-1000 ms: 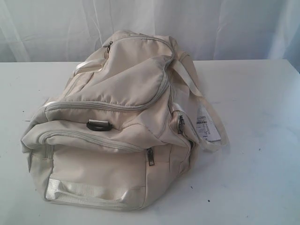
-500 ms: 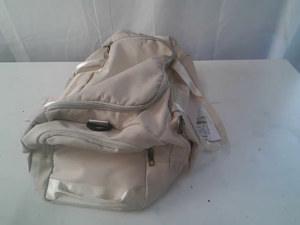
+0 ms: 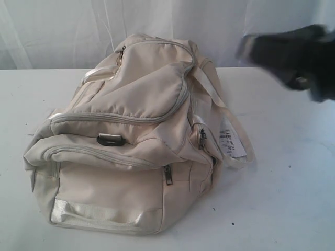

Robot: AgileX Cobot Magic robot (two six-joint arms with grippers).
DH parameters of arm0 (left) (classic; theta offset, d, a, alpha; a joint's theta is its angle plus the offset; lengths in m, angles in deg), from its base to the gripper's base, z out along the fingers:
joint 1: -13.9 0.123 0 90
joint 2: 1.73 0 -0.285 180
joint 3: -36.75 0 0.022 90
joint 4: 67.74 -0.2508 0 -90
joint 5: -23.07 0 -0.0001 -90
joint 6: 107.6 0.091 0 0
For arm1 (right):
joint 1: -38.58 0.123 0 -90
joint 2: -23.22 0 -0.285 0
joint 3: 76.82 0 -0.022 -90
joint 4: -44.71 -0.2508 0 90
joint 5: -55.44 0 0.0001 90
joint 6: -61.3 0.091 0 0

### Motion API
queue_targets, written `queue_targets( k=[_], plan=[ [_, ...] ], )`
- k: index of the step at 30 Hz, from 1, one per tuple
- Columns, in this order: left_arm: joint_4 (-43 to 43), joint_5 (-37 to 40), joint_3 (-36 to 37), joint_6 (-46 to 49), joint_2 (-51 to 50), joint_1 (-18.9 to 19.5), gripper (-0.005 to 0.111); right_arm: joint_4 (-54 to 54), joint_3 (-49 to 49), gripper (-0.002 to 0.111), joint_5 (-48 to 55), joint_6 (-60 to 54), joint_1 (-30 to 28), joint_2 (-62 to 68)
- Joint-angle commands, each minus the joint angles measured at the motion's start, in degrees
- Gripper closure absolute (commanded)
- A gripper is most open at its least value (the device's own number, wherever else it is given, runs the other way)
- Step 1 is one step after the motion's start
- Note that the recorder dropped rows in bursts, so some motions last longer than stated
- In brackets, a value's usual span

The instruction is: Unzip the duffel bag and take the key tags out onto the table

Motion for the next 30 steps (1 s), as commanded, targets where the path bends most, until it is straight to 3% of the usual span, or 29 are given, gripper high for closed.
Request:
queue_targets(
  k=[1,3,5,6,9,11,16,20,24,26,30],
  plan=[
    [0.2,-0.1,0.2,-0.2,0.2,-0.8,0.107,7.1,-7.8,0.108,-9.2,0.3,5.1,15.1],
    [0.2,-0.1,0.2,-0.2,0.2,-0.8,0.107,7.1,-10.0,0.108,-0.7,-6.3,7.2,18.3],
    [0.2,-0.1,0.2,-0.2,0.2,-0.8,0.107,7.1,-11.1,0.108,19.0,-18.2,9.4,20.0],
    [0.2,-0.1,0.2,-0.2,0.2,-0.8,0.107,7.1,-11.1,0.108,35.0,-24.2,10.6,20.4],
    [0.2,-0.1,0.2,-0.2,0.2,-0.8,0.107,7.1,-11.1,0.108,51.0,-33.5,11.1,20.9],
    [0.2,-0.1,0.2,-0.2,0.2,-0.8,0.107,-2.6,-11.1,0.108,56.9,-44.6,11.4,20.9],
    [0.2,-0.1,0.2,-0.2,0.2,-0.8,0.107,-40.3,-14.7,0.108,79.6,-90.1,13.0,25.8],
    [0.2,-0.1,0.2,-0.2,0.2,-0.8,0.107,-80.8,-19.6,0.108,79.8,-120.7,13.9,27.0],
    [0.2,-0.1,0.2,-0.2,0.2,-0.8,0.107,-113.1,-25.3,0.108,81.7,-150.0,21.1,25.2],
    [0.2,-0.1,0.2,-0.2,0.2,-0.8,0.107,-117.9,-27.6,0.108,80.4,-155.6,27.3,24.9],
    [0.2,-0.1,0.2,-0.2,0.2,-0.8,0.107,-108.6,-30.2,0.108,76.3,-151.0,38.0,27.7]
  ],
)
